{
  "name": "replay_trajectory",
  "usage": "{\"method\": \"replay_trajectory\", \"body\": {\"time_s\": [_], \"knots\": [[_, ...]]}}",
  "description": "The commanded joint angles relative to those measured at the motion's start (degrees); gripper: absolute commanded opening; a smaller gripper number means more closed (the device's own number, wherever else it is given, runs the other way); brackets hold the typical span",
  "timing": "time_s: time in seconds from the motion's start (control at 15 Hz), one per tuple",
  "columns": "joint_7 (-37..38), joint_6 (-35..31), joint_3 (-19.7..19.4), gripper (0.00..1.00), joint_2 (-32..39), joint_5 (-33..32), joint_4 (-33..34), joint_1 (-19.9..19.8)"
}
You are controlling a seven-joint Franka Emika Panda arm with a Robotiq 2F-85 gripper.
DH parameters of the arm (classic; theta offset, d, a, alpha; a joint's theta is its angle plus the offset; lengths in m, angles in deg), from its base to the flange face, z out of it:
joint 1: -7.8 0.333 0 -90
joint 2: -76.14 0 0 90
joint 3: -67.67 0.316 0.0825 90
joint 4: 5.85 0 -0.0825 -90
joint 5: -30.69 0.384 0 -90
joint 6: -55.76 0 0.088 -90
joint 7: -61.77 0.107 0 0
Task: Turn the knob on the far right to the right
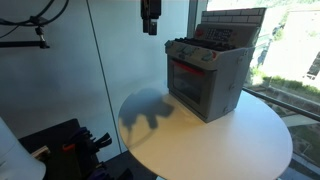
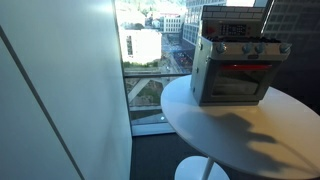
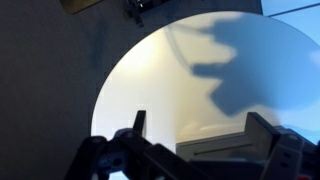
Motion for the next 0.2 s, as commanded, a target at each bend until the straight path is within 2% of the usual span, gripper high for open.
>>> {"method": "replay_trajectory", "body": {"time_s": [0.0,0.13], "knots": [[-0.04,0.10,0.03,1.00,0.11,0.02,0.09,-0.05],[-0.04,0.10,0.03,1.00,0.17,0.01,0.09,-0.05]]}}
